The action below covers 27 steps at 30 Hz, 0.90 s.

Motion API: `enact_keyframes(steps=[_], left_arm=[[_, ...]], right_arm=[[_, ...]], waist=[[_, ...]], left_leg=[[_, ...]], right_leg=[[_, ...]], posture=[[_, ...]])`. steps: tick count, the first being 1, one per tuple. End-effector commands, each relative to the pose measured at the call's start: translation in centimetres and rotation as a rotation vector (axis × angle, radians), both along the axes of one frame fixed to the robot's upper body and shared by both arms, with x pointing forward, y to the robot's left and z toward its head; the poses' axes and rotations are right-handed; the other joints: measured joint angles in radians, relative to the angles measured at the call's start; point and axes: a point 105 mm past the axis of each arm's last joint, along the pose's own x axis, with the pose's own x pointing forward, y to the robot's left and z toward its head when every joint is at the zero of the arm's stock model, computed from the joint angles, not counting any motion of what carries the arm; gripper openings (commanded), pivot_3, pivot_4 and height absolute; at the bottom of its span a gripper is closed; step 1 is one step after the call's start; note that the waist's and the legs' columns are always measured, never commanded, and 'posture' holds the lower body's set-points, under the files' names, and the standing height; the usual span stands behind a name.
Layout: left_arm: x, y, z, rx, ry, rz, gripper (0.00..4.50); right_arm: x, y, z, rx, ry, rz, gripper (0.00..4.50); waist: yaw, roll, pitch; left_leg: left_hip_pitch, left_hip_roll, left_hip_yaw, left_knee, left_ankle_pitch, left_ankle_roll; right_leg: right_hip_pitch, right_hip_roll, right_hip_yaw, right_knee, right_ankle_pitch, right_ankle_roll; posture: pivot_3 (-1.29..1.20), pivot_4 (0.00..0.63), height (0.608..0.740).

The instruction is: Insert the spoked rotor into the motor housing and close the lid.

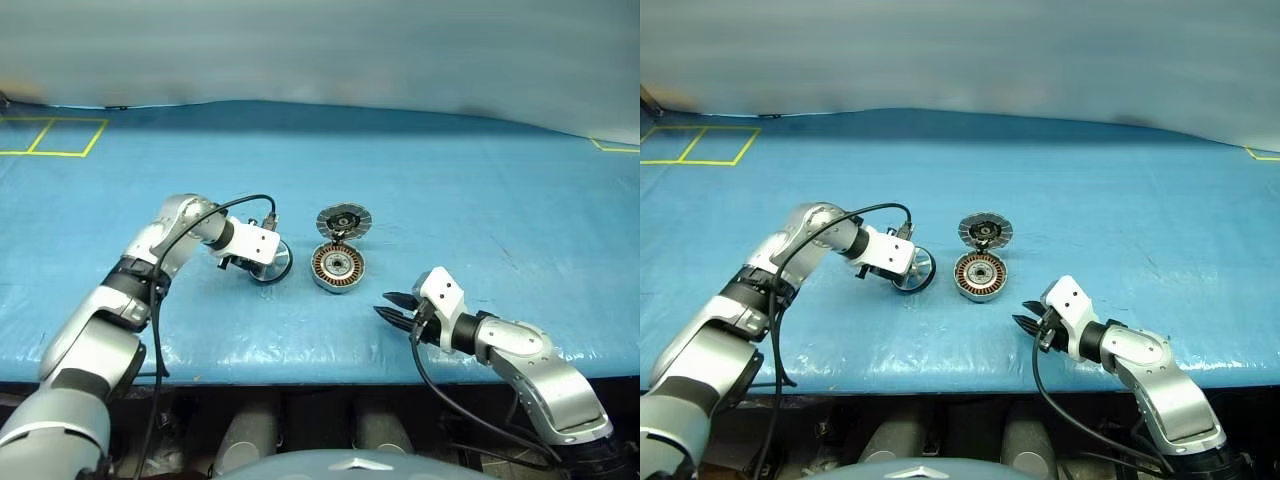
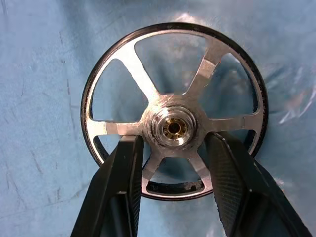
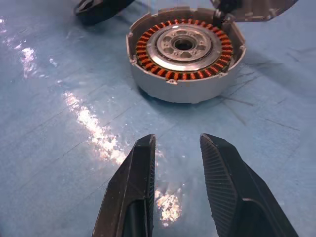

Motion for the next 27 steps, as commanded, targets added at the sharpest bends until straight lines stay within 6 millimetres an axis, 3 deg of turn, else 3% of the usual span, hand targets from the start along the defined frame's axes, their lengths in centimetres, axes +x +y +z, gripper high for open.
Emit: enact_keyframes(steps=[1,5,12,18,27], left_arm=[[-1.8,0.6,-0.7,-0.108,0.032,-0.013,1.73],[-2.7,1.0,-0.5,-0.234,0.047,0.031,1.73],[-3.1,-0.8,1.1,-0.484,0.122,0.072,1.73],[-3.3,-2.2,2.7,-0.554,0.209,0.046,1.73],[-2.1,-5.4,4.0,-0.580,0.223,-0.017,1.73]], right_arm=[[0.5,0.2,1.0,0.098,-0.074,-0.017,1.53],[1.1,0.5,0.9,0.167,-0.121,-0.032,1.53],[1.7,1.4,-0.3,0.202,-0.157,-0.025,1.53],[1.3,2.1,-1.2,0.214,-0.141,0.012,1.53],[1.0,1.8,-2.0,0.202,-0.152,-0.002,1.53]], waist=[[-0.005,0.001,-0.001],[-0.009,0.002,-0.001],[-0.005,0.002,-0.001],[-0.008,0.002,-0.001],[-0.008,0.002,-0.001]], left_leg=[[0.000,0.000,0.000,-0.001,0.000,0.000],[0.001,0.000,0.000,-0.001,0.000,0.000],[0.002,0.000,0.000,-0.001,0.000,-0.001],[0.002,0.000,0.000,-0.001,0.000,-0.001],[0.002,-0.001,0.000,-0.001,0.000,-0.001]], right_leg=[[0.000,-0.001,0.000,0.000,0.000,0.000],[0.000,-0.002,0.000,0.000,-0.001,-0.001],[0.000,-0.002,0.000,0.001,-0.001,-0.001],[0.000,-0.001,0.000,0.001,-0.001,-0.002],[0.001,0.001,0.000,0.000,-0.001,-0.001]], posture=[[0.00,0.150,0.740],[0.00,0.150,0.740],[0.00,0.150,0.740],[0.00,0.150,0.740],[0.00,0.150,0.740]])
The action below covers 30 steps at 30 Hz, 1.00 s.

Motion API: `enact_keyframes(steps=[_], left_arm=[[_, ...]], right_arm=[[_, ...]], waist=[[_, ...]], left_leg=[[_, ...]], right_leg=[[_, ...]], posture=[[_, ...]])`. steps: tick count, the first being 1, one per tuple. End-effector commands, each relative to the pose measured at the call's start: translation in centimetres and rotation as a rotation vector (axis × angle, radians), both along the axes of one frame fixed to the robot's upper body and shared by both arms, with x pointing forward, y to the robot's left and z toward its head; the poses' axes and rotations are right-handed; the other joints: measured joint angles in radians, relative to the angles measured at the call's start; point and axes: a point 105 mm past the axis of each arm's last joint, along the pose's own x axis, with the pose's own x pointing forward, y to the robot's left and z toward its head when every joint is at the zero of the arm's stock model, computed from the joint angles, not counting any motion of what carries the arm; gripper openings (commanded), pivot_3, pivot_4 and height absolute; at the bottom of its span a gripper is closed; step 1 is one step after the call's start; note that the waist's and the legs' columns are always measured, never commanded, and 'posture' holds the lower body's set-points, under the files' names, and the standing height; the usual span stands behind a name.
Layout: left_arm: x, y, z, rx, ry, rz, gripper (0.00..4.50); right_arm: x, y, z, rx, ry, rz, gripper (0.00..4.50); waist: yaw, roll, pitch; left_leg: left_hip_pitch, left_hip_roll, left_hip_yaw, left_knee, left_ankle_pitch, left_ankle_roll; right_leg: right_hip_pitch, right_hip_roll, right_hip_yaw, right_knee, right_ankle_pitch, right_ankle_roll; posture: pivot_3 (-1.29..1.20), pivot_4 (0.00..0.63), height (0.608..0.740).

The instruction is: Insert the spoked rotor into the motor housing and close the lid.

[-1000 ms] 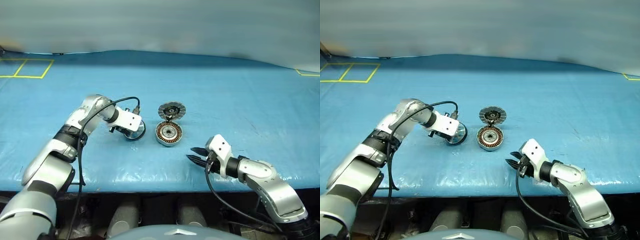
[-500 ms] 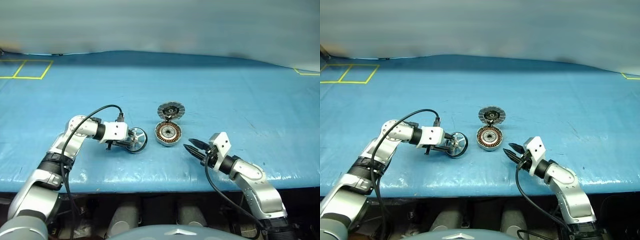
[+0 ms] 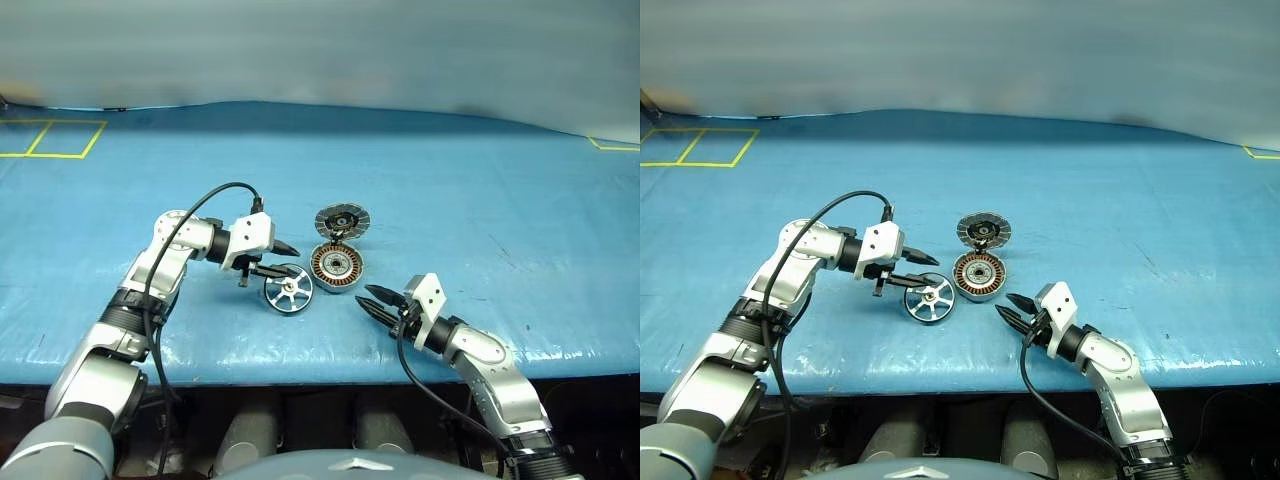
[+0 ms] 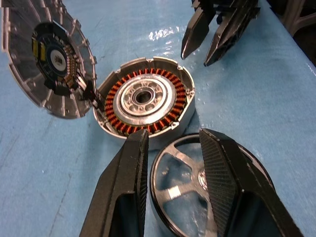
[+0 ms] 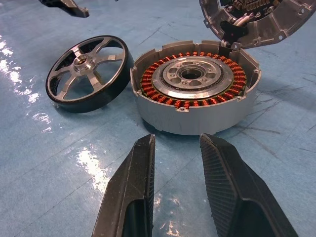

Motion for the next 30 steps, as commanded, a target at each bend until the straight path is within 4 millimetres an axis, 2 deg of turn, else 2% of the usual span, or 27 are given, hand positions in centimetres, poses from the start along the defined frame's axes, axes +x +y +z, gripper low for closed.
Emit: enact_keyframes(steps=[1,4,8,15,22,30], left_arm=[[0.4,-1.1,0.9,-0.009,-0.009,-0.031,1.73],[0.4,-1.1,0.8,0.011,0.012,-0.047,1.73],[-0.2,0.1,0.2,0.091,0.035,-0.070,1.73],[-0.5,1.8,0.6,0.206,0.013,-0.102,1.73],[-0.2,1.7,-0.3,0.307,-0.050,-0.148,1.73],[0.5,2.4,-1.3,0.375,-0.065,-0.155,1.73]], right_arm=[[0.0,-0.2,0.6,-0.002,-0.054,-0.014,1.53],[-0.1,-0.4,0.4,-0.005,-0.052,-0.024,1.53],[-0.4,-0.6,0.4,0.005,-0.049,-0.041,1.53],[-0.3,-0.5,0.1,-0.007,-0.048,-0.045,1.53],[0.1,0.0,0.1,-0.001,-0.057,-0.045,1.53],[-0.5,-0.2,-0.4,0.000,-0.050,-0.072,1.53]], waist=[[-0.001,0.000,0.000],[-0.003,0.000,0.000],[-0.004,0.000,0.000],[0.000,0.001,0.001],[0.000,0.001,0.001],[-0.001,0.001,0.001]], left_leg=[[0.000,0.000,0.000,0.000,0.000,0.000],[0.000,0.000,0.000,0.000,0.000,0.000],[0.000,0.000,0.000,0.000,0.000,0.000],[0.000,0.001,0.000,0.000,0.000,0.000],[0.000,0.000,0.000,0.000,0.000,0.000],[0.000,0.000,0.000,-0.001,0.000,0.000]], right_leg=[[0.000,0.000,0.000,0.000,0.000,0.000],[0.000,0.001,0.000,0.000,0.000,0.000],[0.000,0.001,0.001,0.000,0.000,0.000],[0.000,0.001,0.001,0.000,-0.002,-0.004],[0.000,0.001,0.001,0.000,-0.002,-0.004],[-0.001,0.001,0.001,0.000,-0.002,-0.003]], posture=[[0.00,0.150,0.740],[0.00,0.150,0.740],[0.00,0.150,0.740],[0.00,0.150,0.740],[0.00,0.150,0.740],[0.00,0.150,0.740]])
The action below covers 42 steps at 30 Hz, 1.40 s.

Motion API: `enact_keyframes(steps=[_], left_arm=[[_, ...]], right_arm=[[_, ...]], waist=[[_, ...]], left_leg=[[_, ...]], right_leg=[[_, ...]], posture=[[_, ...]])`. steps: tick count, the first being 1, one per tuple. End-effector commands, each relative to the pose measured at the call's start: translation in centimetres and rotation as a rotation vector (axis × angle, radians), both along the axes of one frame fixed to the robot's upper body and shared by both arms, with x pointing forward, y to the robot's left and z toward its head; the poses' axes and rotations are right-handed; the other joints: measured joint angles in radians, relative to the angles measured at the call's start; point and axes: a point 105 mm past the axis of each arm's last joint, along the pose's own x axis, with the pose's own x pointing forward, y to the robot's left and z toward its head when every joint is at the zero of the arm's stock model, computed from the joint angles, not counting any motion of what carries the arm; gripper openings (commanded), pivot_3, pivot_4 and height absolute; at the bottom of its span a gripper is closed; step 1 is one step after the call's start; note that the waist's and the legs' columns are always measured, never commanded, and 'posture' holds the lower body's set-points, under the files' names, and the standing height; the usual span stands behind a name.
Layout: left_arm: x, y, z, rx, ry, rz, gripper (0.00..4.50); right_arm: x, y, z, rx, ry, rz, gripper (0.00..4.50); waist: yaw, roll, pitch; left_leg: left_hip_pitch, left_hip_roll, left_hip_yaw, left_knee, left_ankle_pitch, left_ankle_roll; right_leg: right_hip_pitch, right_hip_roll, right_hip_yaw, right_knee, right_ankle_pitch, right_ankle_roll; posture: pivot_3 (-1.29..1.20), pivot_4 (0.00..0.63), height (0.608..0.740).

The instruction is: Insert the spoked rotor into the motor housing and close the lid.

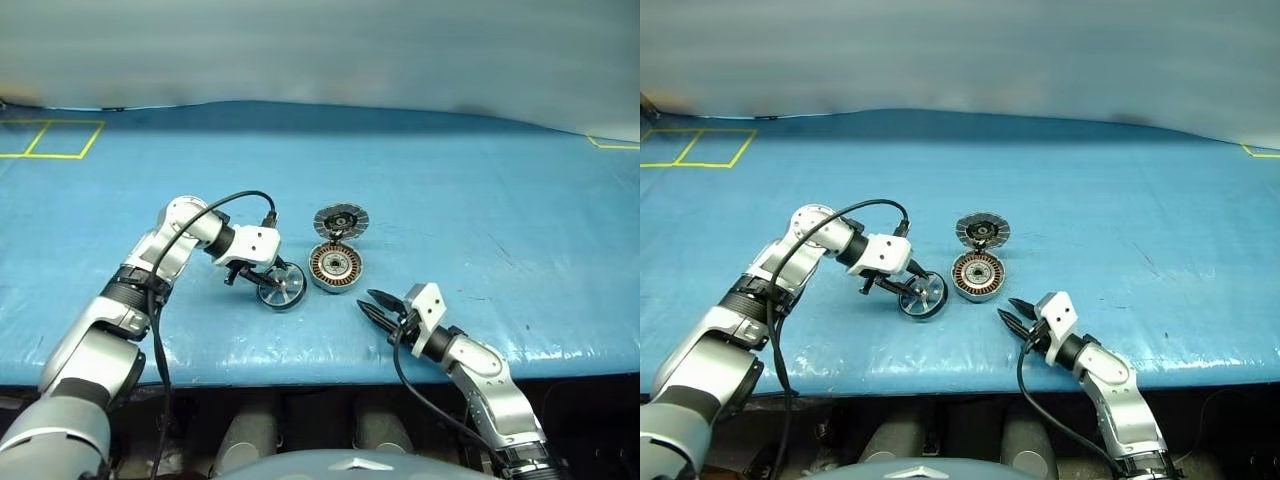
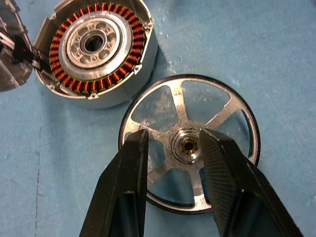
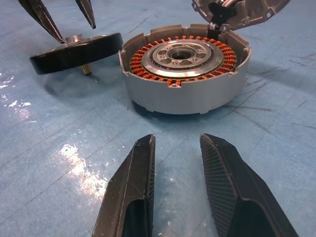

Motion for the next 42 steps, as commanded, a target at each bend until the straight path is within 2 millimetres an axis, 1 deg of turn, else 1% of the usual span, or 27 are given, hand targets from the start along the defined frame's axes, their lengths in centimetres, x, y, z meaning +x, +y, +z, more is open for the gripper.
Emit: enact_keyframes(steps=[1,9,14,21,28,35,42], left_arm=[[0.3,0.0,0.8,0.008,-0.033,-0.024,1.73],[0.3,0.3,0.5,0.021,-0.025,-0.021,1.73],[0.6,0.7,0.8,0.018,-0.039,-0.003,1.73],[0.4,1.0,-0.1,0.062,-0.038,-0.019,1.73],[0.8,1.1,-0.1,0.095,-0.058,-0.024,1.73],[0.9,1.1,-0.9,0.127,-0.061,-0.024,1.73],[0.1,0.5,-1.8,0.114,0.023,-0.035,1.73]], right_arm=[[0.1,0.0,0.9,0.008,-0.047,-0.006,1.53],[0.2,0.0,0.8,0.006,-0.046,-0.013,1.53],[0.3,0.0,0.8,0.003,-0.047,-0.013,1.53],[0.4,0.0,0.7,0.000,-0.052,-0.015,1.53],[0.4,0.1,0.7,-0.002,-0.056,-0.017,1.53],[0.5,0.2,0.7,-0.004,-0.065,-0.023,1.53],[0.6,0.2,0.7,-0.013,-0.068,-0.032,1.53]], waist=[[0.000,0.000,0.000],[0.000,0.000,0.000],[-0.001,0.000,0.000],[0.000,0.000,0.000],[0.000,0.000,0.000],[0.000,0.000,0.000],[-0.001,0.000,0.000]], left_leg=[[0.000,0.000,0.000,0.000,0.000,0.000],[0.000,0.000,0.000,0.000,0.000,0.000],[0.000,0.000,0.000,0.000,0.000,0.000],[0.000,0.000,0.000,0.000,0.000,0.000],[0.000,0.000,0.000,0.000,0.000,0.000],[0.000,0.000,0.000,0.000,0.000,0.000],[0.000,0.000,0.000,0.000,0.000,0.000]], right_leg=[[0.000,0.000,0.000,0.000,0.000,0.000],[0.000,0.000,0.000,0.000,0.000,0.000],[0.000,0.000,0.000,0.000,0.000,0.000],[0.000,0.000,0.000,0.000,0.000,0.000],[0.000,0.000,0.000,0.000,0.000,0.000],[0.000,0.000,0.000,0.000,0.000,0.000],[0.000,0.000,0.000,0.000,0.000,0.001]], posture=[[0.00,0.150,0.740],[0.00,0.150,0.740],[0.00,0.150,0.740],[0.00,0.150,0.740],[0.00,0.150,0.740],[0.00,0.150,0.740],[0.00,0.150,0.740]])
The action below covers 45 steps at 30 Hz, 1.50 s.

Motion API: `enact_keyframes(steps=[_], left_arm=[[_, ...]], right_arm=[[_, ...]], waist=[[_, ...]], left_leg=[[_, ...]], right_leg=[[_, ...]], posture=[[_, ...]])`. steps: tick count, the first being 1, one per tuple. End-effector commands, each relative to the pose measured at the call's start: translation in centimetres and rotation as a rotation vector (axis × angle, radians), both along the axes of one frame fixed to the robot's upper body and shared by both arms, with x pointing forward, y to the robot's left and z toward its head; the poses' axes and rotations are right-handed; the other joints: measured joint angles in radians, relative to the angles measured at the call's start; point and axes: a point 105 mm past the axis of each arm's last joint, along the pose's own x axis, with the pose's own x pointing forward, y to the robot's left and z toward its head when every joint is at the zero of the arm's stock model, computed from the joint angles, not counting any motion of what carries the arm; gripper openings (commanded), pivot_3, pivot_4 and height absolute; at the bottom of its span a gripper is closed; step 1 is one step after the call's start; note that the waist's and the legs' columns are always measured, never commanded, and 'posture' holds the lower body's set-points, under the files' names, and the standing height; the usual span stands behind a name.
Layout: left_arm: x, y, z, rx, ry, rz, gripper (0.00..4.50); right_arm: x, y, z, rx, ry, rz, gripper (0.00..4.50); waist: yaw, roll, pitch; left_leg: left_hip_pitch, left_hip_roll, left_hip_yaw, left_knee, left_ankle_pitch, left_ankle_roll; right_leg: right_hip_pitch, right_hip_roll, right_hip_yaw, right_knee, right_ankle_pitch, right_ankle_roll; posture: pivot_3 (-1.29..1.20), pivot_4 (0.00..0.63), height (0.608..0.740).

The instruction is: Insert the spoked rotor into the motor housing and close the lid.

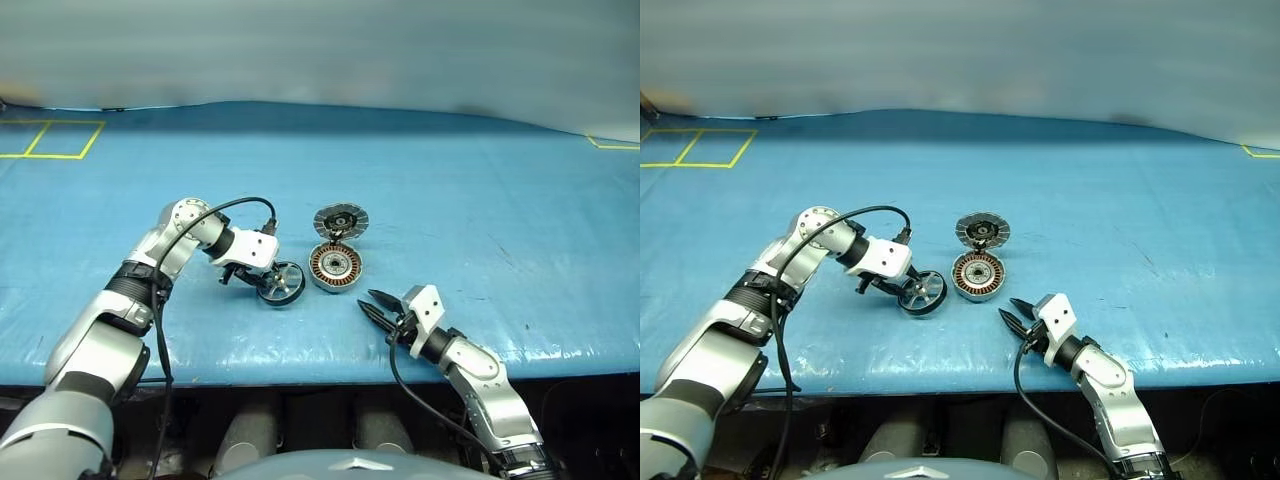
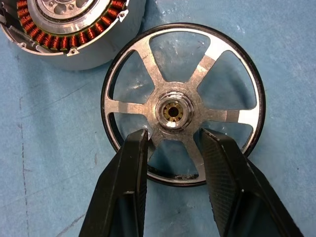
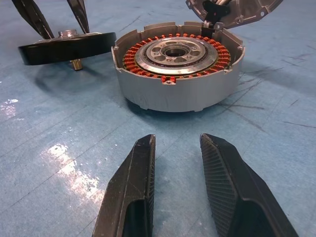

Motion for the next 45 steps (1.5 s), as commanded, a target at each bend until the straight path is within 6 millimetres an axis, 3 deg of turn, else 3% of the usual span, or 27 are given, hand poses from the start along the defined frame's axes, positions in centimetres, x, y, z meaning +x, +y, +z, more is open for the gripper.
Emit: enact_keyframes(steps=[1,4,8,17,29,45], left_arm=[[-0.3,0.0,-0.5,0.012,0.038,-0.007,1.73],[-0.2,0.1,-0.7,0.019,0.043,0.002,1.73],[-0.3,0.5,-0.9,0.032,0.053,0.009,1.06],[-0.1,1.0,-0.5,0.020,0.027,0.020,1.06],[0.7,0.3,4.0,-0.206,-0.055,0.073,1.06],[2.5,-5.8,5.8,-0.315,-0.106,0.014,1.06]], right_arm=[[0.3,0.2,0.8,0.012,-0.045,-0.004,1.53],[0.3,0.2,0.8,0.013,-0.045,-0.007,1.53],[0.5,0.0,0.9,0.010,-0.050,-0.019,1.53],[0.6,-0.1,1.0,0.006,-0.055,-0.027,1.53],[0.5,0.1,1.3,0.028,-0.063,0.010,1.53],[0.3,0.4,1.3,0.029,-0.074,0.020,1.53]], waist=[[0.000,0.000,0.000],[0.000,0.000,0.000],[0.000,0.000,0.000],[-0.001,0.000,0.000],[0.002,0.000,0.001],[-0.001,-0.001,0.001]], left_leg=[[0.000,0.000,0.000,0.000,0.000,0.000],[0.000,0.000,0.000,0.000,0.000,0.000],[0.001,0.000,0.000,0.000,0.000,0.000],[0.003,0.000,0.000,0.000,0.000,0.000],[0.002,0.000,0.000,-0.001,0.000,0.000],[0.002,0.000,0.000,0.000,0.000,0.000]], right_leg=[[0.000,0.000,0.000,0.000,0.000,0.000],[0.000,0.000,0.000,0.000,0.000,0.000],[0.001,0.000,0.000,0.000,0.000,0.000],[0.002,0.000,0.000,0.000,0.000,-0.001],[0.001,-0.001,0.000,0.000,0.000,-0.001],[0.002,0.000,0.000,0.000,0.001,0.002]], posture=[[0.00,0.150,0.740],[0.00,0.150,0.740],[0.00,0.150,0.740],[0.00,0.150,0.740],[0.00,0.150,0.740],[0.00,0.150,0.740]])
